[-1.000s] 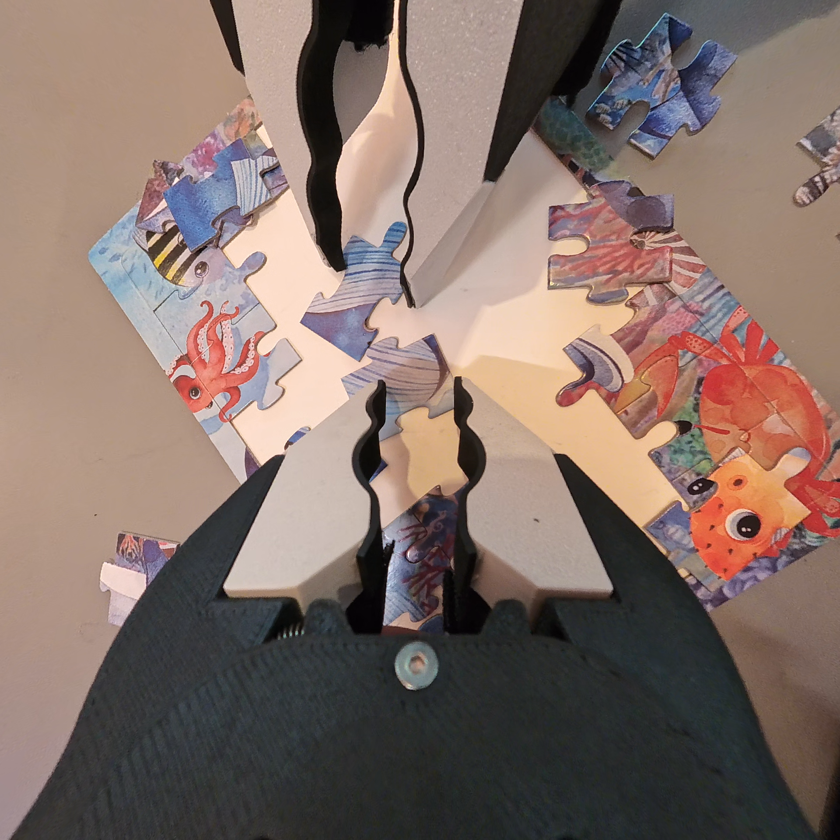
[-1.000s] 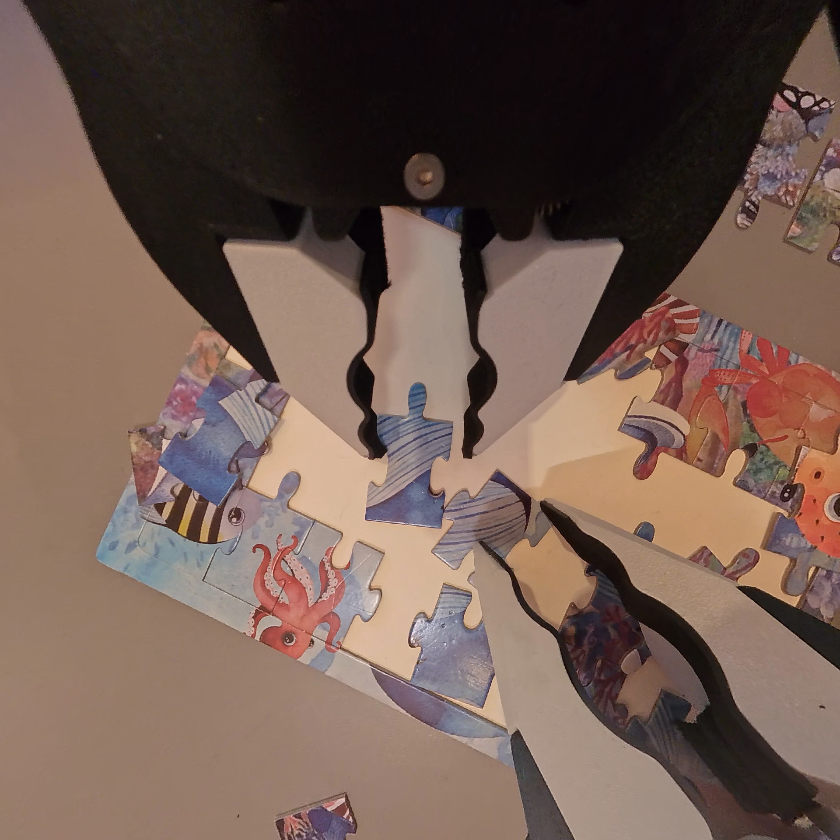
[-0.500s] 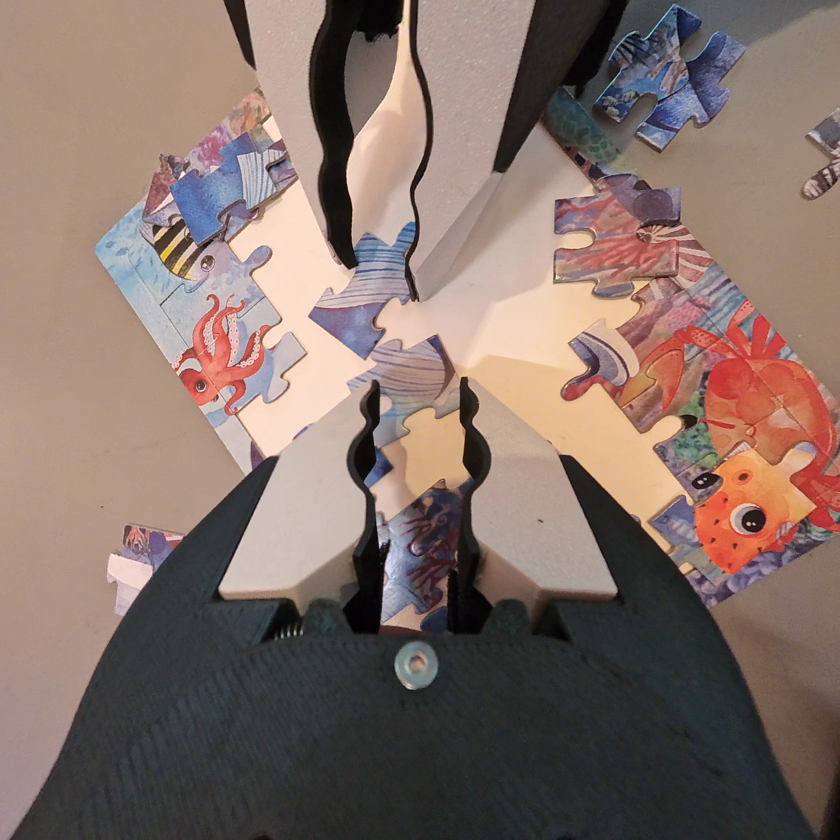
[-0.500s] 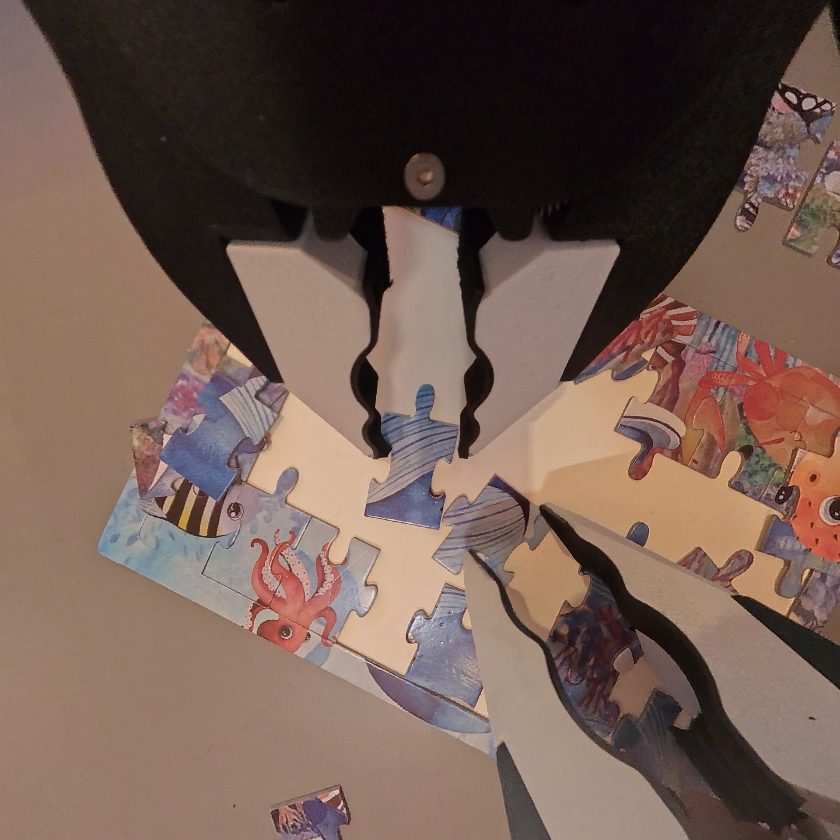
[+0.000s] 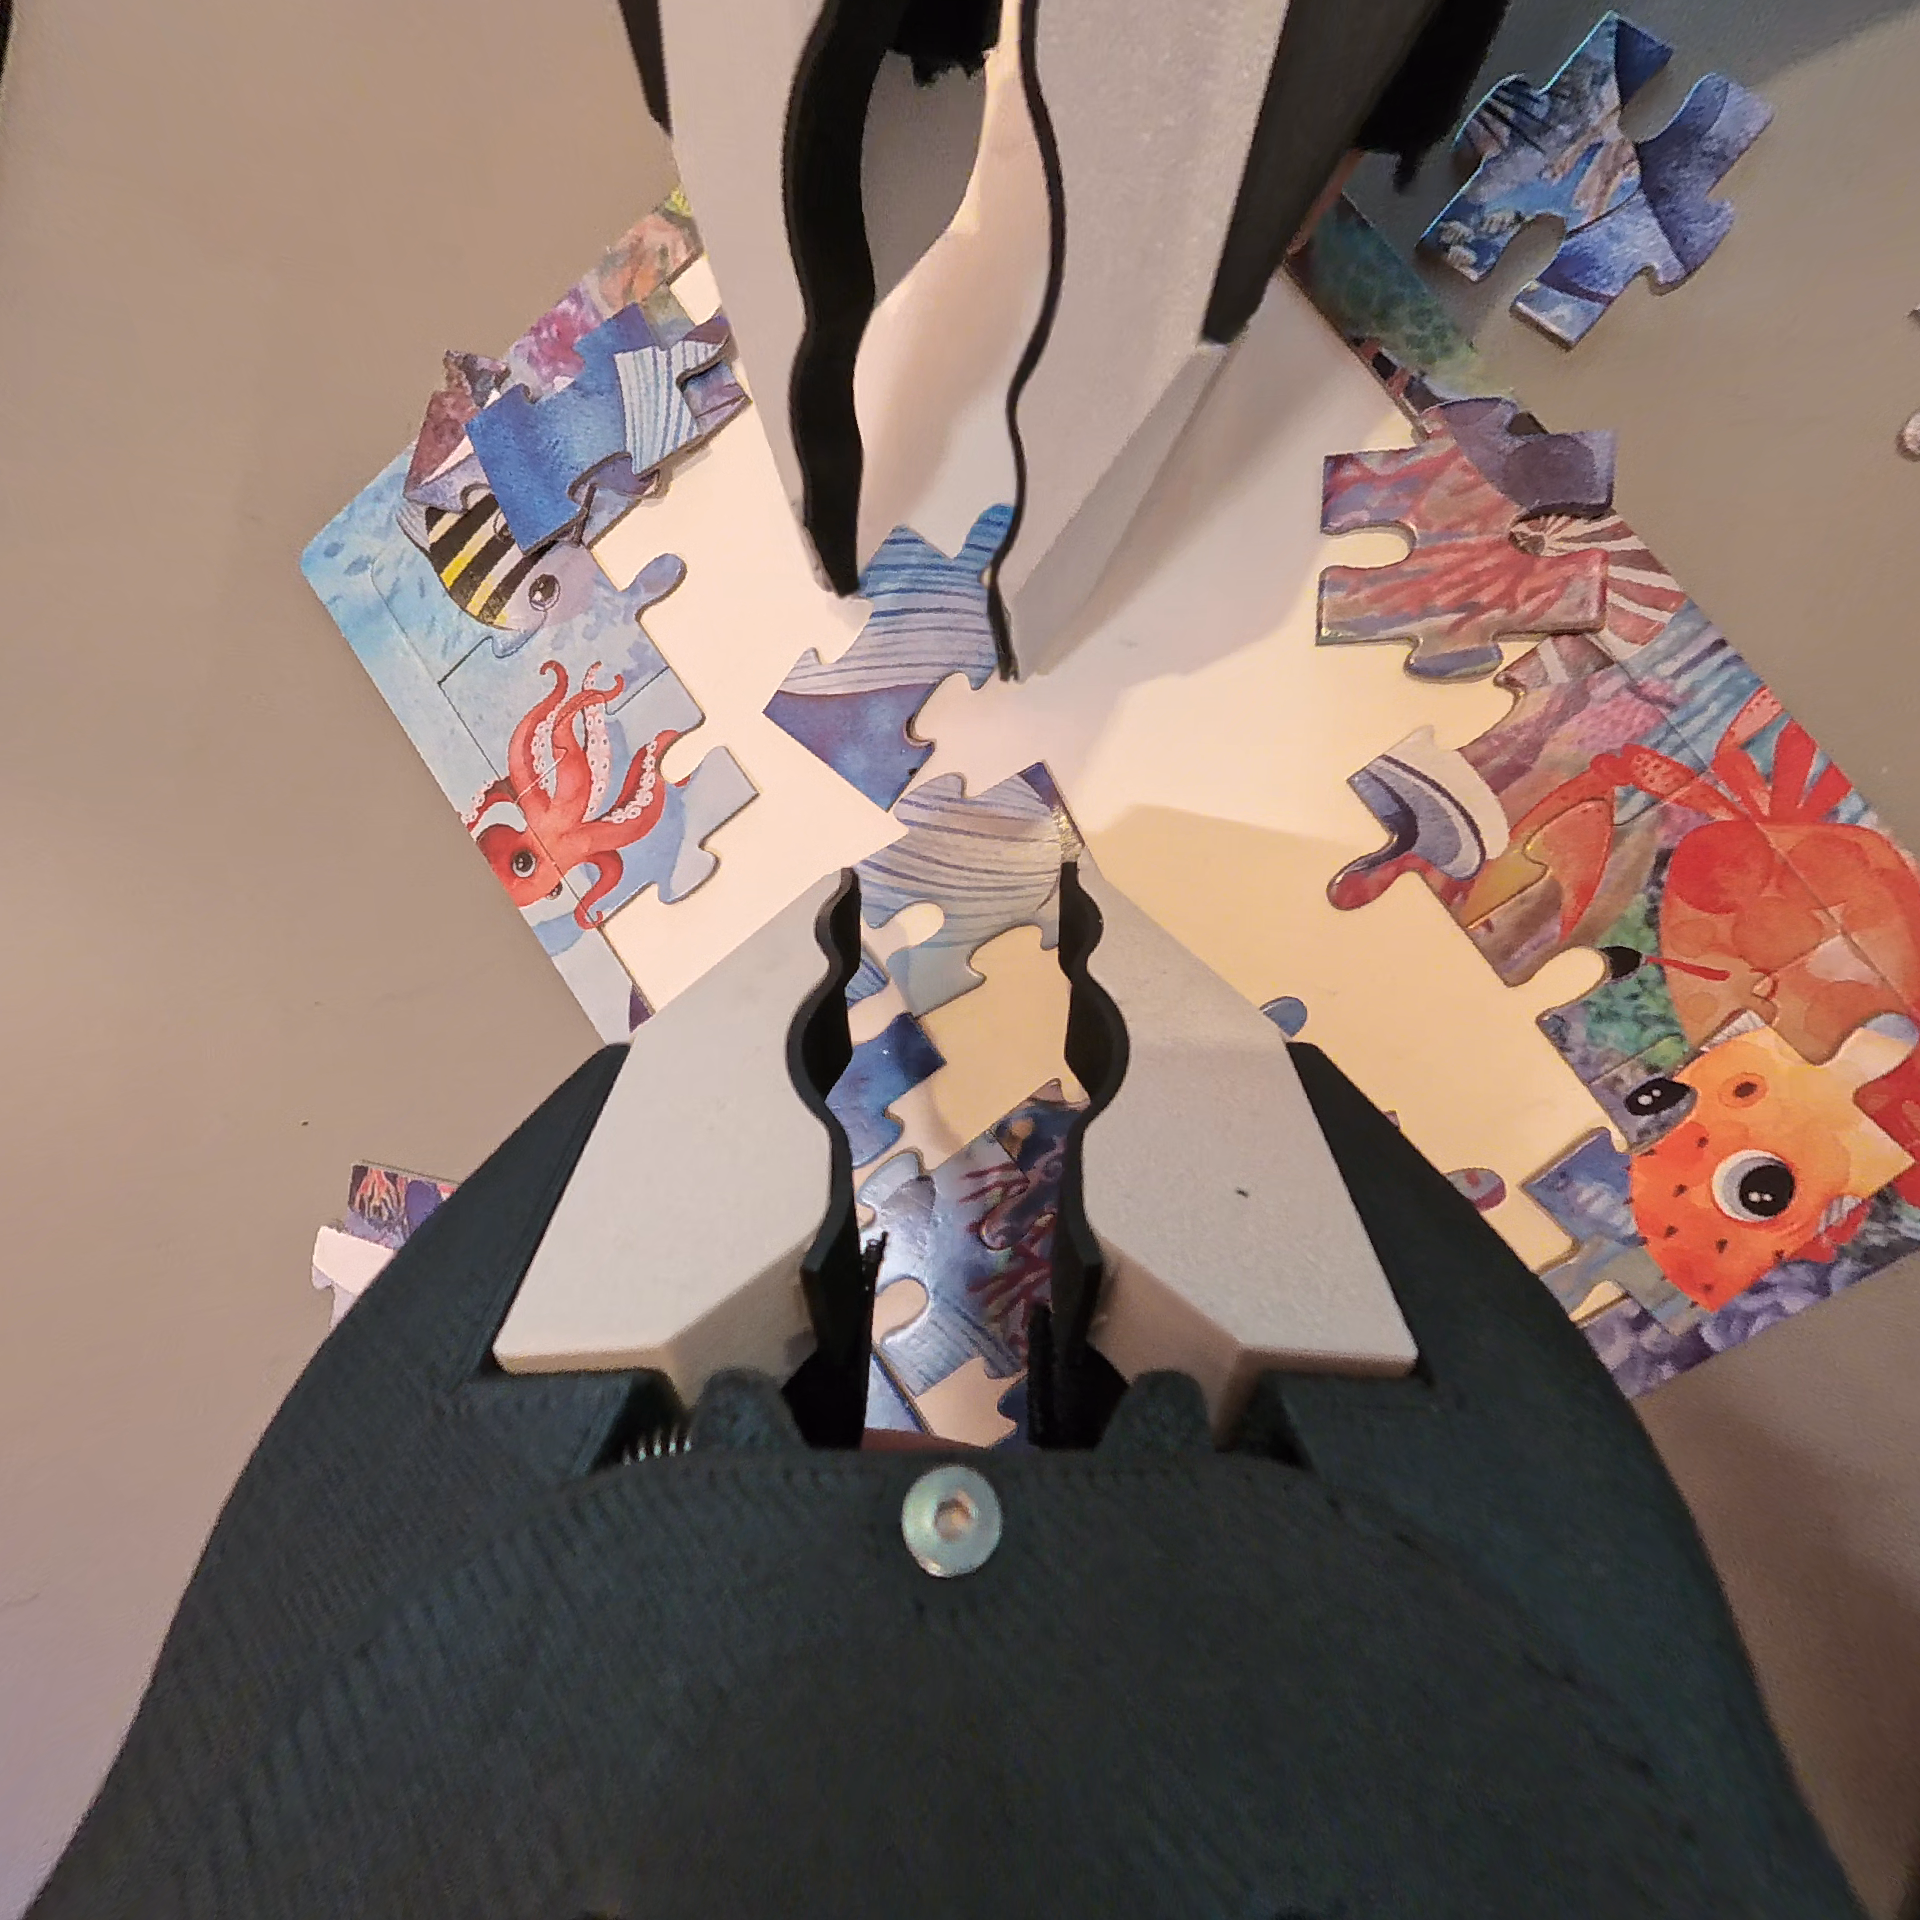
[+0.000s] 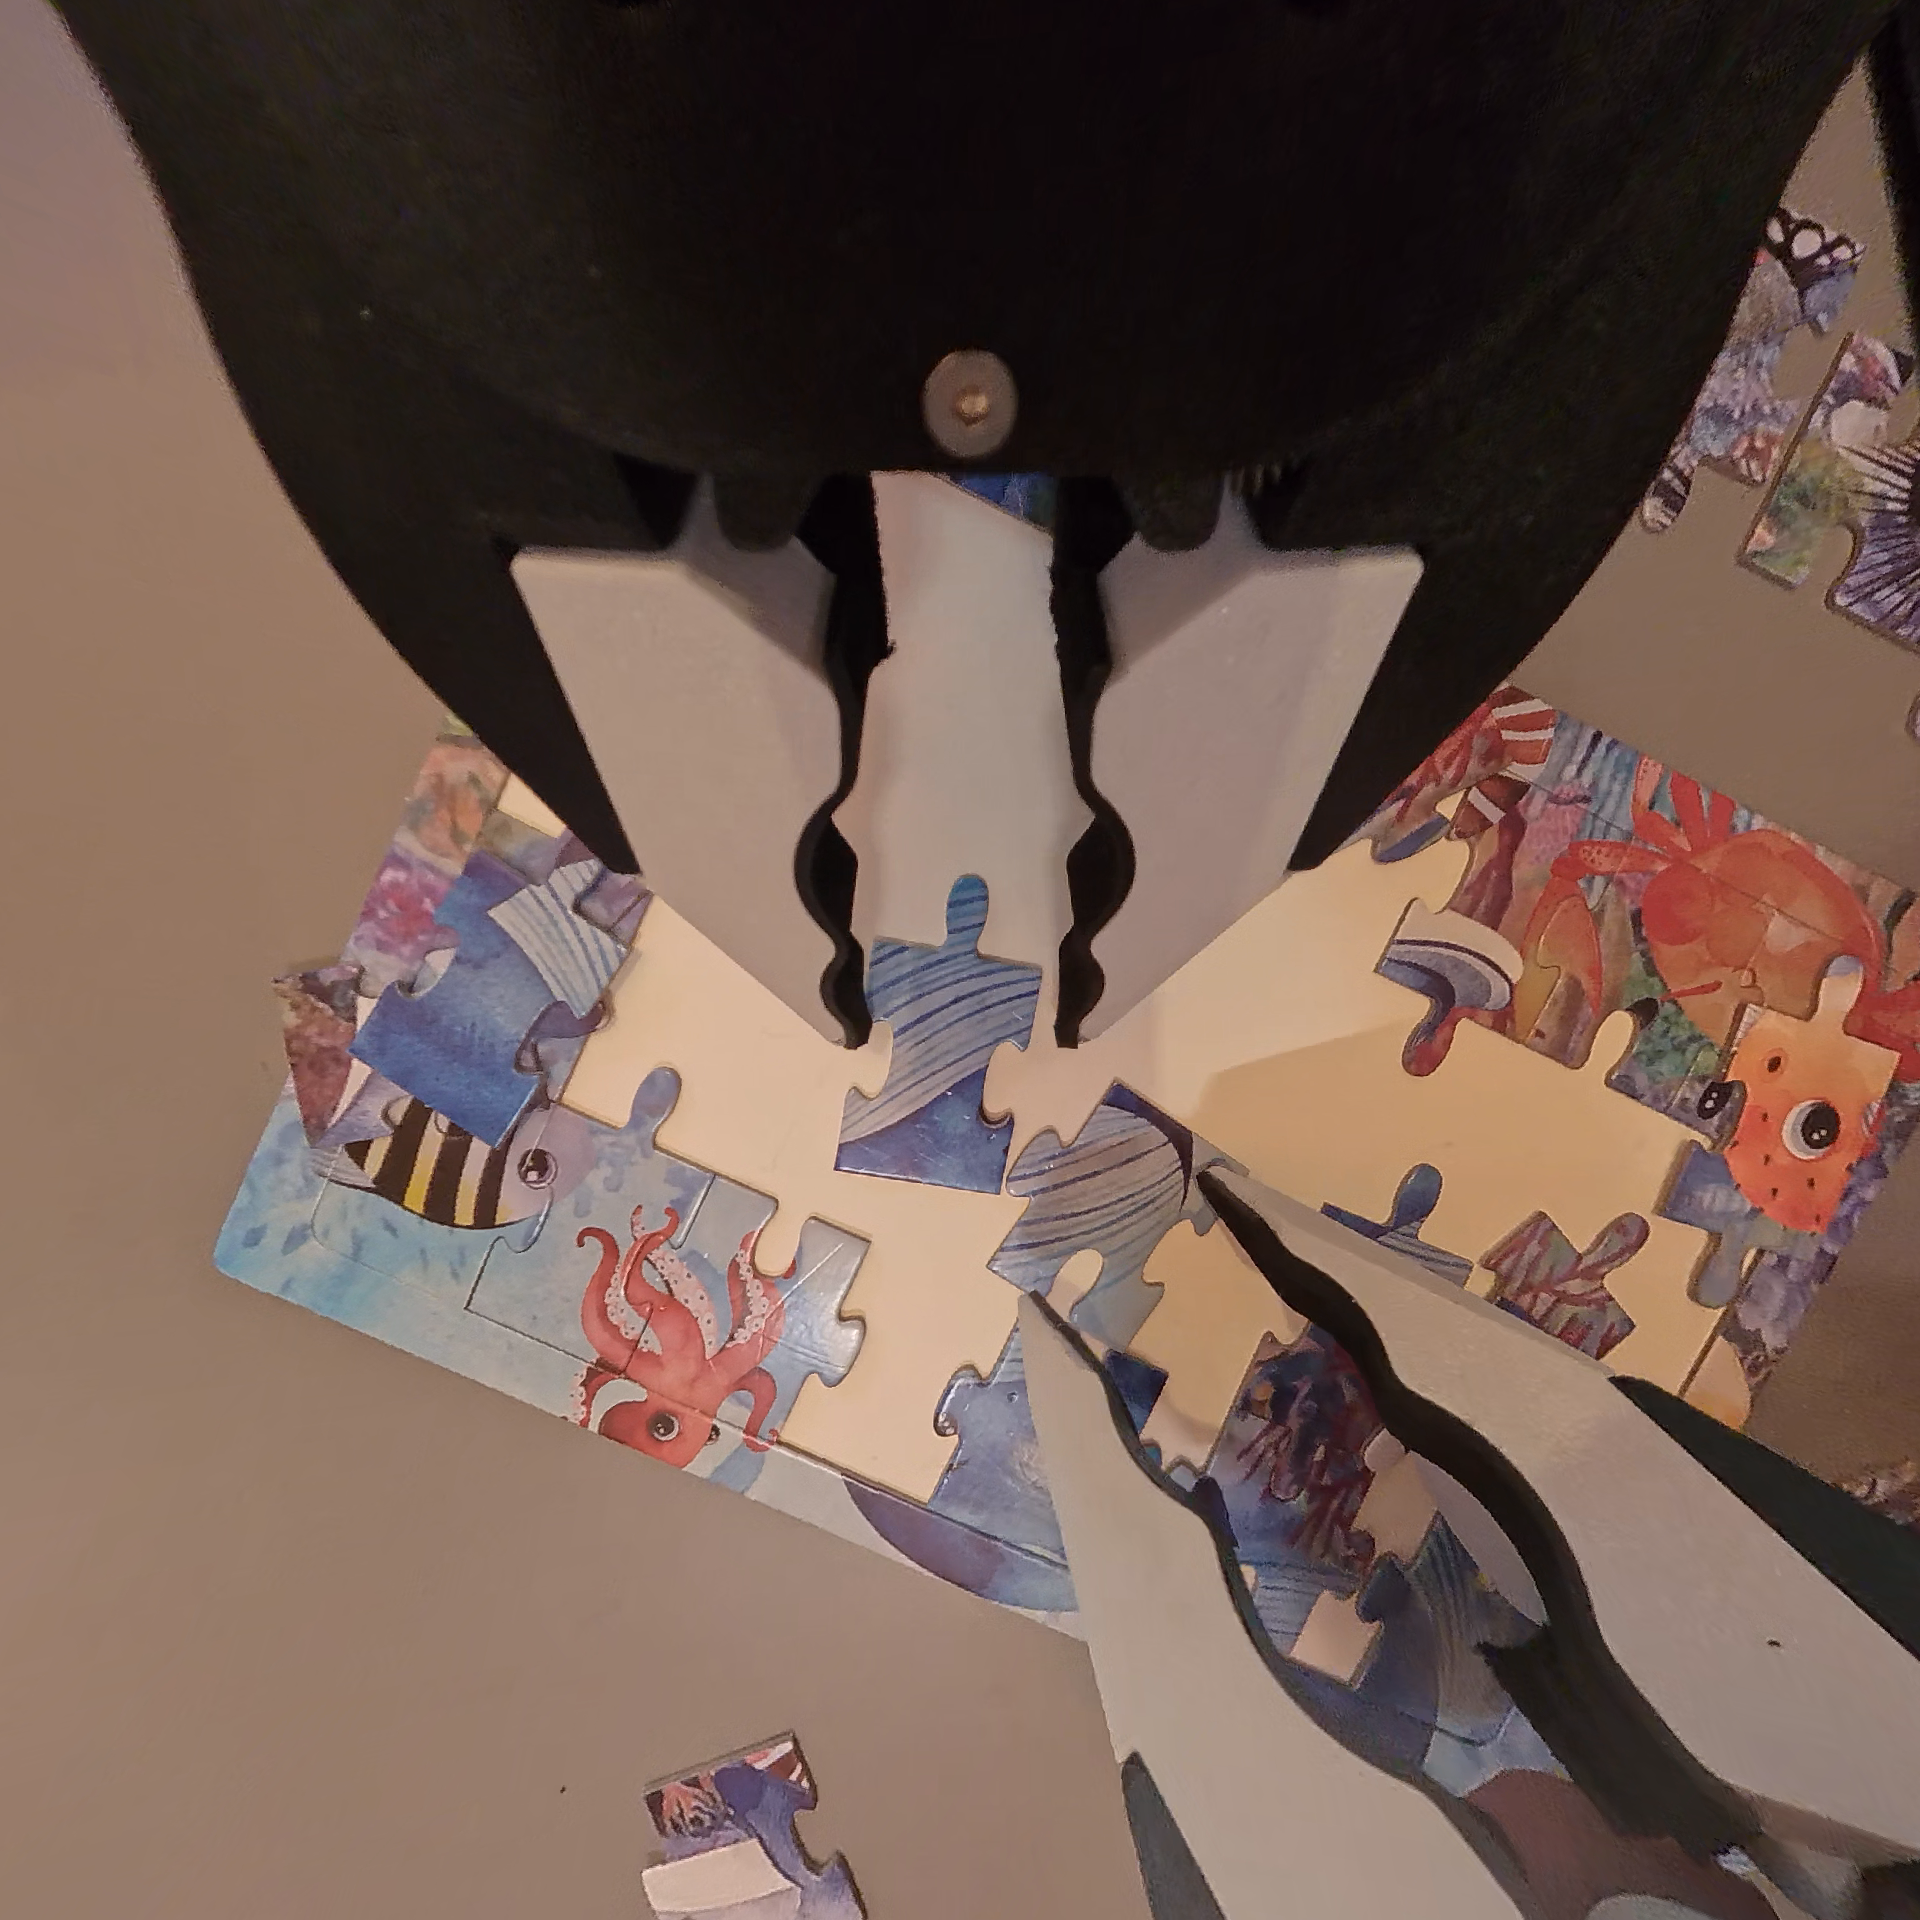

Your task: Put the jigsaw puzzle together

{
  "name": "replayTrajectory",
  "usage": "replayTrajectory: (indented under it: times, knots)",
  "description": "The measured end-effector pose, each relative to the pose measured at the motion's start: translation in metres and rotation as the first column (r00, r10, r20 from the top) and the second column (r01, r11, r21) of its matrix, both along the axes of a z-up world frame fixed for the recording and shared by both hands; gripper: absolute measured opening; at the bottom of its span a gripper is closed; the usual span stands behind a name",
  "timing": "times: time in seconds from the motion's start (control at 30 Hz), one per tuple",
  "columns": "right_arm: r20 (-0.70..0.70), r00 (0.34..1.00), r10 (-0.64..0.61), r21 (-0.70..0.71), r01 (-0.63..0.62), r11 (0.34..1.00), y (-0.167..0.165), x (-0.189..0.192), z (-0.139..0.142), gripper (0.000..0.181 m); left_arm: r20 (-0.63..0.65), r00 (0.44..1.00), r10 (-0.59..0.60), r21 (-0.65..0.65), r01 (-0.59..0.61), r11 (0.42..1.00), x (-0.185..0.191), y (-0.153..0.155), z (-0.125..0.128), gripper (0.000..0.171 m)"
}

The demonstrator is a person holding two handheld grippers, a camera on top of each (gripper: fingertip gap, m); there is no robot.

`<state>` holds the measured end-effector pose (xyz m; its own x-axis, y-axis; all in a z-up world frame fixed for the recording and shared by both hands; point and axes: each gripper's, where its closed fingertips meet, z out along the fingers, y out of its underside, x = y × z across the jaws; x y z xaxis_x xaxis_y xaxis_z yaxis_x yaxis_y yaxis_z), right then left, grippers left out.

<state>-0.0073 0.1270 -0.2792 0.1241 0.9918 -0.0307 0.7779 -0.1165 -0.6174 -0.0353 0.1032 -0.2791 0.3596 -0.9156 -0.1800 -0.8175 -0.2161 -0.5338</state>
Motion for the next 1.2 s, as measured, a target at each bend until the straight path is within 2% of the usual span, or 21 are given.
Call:
replayTrajectory:
  times: [0.23,0.3,0.43,0.53,0.73,0.9,1.1,1.17,1.2]
  knots:
    - [0.006,1.0,0.017,-0.008,-0.017,1.0,-0.004,-0.001,-0.006,0.032,0.021,1.0,-0.001,-0.003,0.001,1.0,0.005,0.002,-0.004,0.035]
    - [0.007,1.0,0.019,-0.008,-0.019,1.0,-0.003,-0.001,-0.006,0.026,0.03,1.0,0.004,-0.008,-0.004,1.0,0.005,0.003,-0.004,0.034]
    - [0.01,1.0,0.021,-0.006,-0.021,1.0,-0.003,-0.002,-0.006,0.025,0.039,0.999,-0.004,-0.015,0.004,1.0,0.007,0.0,-0.005,0.03]
    - [0.012,1.0,0.029,-0.009,-0.029,1.0,-0.004,-0.001,-0.005,0.025,0.044,0.999,0.024,-0.015,-0.023,1.0,0.004,0.004,-0.004,0.034]
    - [0.017,0.999,0.043,0.007,-0.043,0.999,-0.003,0.003,-0.002,0.025,0.117,0.993,0.032,-0.019,-0.03,0.999,0.011,0.006,0.004,0.035]
    - [-0.02,0.993,0.119,0.117,-0.116,0.986,-0.008,-0.001,0.015,0.025,0.227,0.971,0.071,-0.009,-0.071,0.997,0.013,0.015,0.022,0.036]
    - [-0.036,0.972,0.231,0.274,-0.213,0.938,-0.019,-0.009,0.031,0.025,0.38,0.908,0.179,-0.168,-0.122,0.978,0.012,0.016,0.036,0.03]
    - [-0.046,0.965,0.259,0.306,-0.233,0.923,-0.022,-0.011,0.035,0.025,0.407,0.889,0.208,-0.213,-0.13,0.969,0.01,0.016,0.037,0.021]
    - [-0.052,0.962,0.267,0.324,-0.237,0.916,-0.023,-0.012,0.038,0.017,0.433,0.875,0.217,-0.249,-0.115,0.962,0.011,0.014,0.039,0.015]
